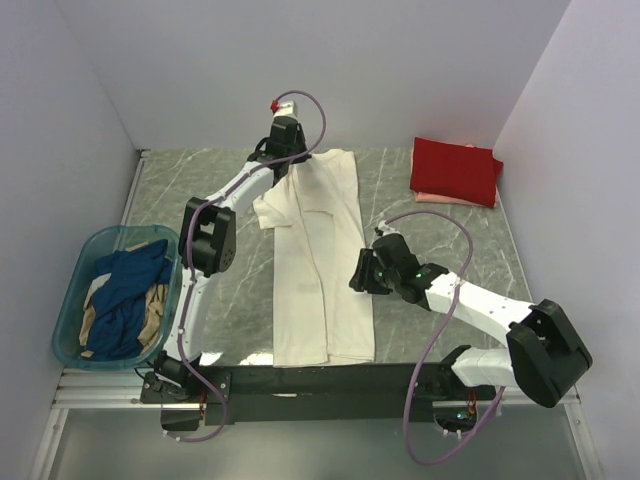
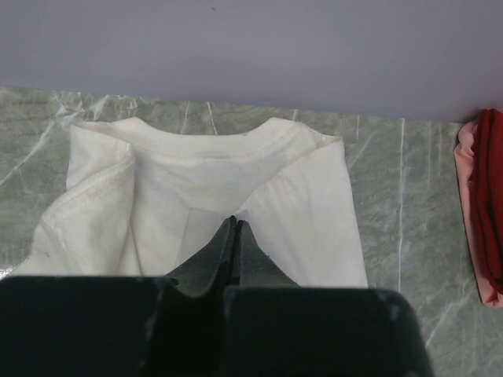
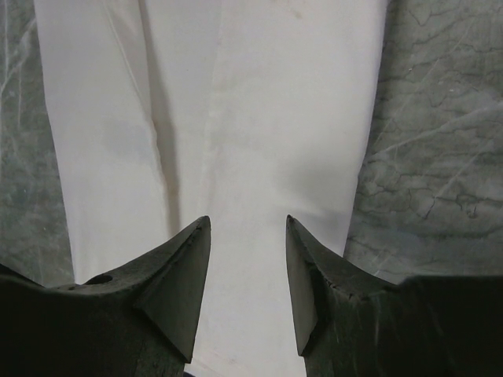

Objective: Fold and stack the t-shirts
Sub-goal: Fold the tshirt

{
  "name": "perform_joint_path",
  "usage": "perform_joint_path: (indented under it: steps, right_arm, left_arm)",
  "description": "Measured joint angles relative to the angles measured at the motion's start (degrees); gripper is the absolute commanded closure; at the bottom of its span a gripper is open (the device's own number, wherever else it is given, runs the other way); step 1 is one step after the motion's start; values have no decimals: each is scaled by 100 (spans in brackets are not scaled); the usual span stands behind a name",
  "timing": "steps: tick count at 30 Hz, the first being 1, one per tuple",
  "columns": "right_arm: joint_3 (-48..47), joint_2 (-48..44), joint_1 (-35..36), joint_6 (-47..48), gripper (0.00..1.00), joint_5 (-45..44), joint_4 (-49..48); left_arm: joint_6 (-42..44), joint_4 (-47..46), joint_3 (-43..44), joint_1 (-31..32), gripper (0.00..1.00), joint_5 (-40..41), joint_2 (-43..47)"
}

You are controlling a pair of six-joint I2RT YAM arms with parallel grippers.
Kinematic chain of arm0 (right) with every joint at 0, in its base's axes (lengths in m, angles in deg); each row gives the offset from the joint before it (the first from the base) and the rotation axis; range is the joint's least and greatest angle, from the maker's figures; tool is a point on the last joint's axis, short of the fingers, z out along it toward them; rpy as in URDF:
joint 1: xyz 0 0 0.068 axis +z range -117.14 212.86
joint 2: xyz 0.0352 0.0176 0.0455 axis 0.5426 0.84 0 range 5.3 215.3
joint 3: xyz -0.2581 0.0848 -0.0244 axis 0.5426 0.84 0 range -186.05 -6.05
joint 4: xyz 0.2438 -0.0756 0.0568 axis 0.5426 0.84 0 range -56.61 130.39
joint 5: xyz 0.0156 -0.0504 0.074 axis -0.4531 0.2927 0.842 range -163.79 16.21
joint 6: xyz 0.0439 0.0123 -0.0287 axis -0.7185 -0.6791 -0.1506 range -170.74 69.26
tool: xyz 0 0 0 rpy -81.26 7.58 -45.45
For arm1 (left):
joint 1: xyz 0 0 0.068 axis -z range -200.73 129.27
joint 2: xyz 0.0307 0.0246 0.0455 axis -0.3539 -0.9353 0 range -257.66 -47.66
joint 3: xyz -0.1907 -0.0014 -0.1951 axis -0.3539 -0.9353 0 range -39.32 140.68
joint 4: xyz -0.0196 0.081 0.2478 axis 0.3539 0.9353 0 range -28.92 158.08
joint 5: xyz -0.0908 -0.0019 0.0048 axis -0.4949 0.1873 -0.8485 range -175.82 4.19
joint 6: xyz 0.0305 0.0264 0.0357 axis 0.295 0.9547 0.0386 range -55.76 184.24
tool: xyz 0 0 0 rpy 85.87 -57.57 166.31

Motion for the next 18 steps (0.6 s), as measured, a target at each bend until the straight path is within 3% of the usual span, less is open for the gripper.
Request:
perform_joint_path:
  steps: [8,18]
  right_arm:
    - [35,-155,243,-68,50,-48,20]
    - [33,2,1432,-625,53,-411,260]
  left_arm:
    - [-66,72,-363,-44,100,98,42]
    - [-151,136,-367,-157,100,92,42]
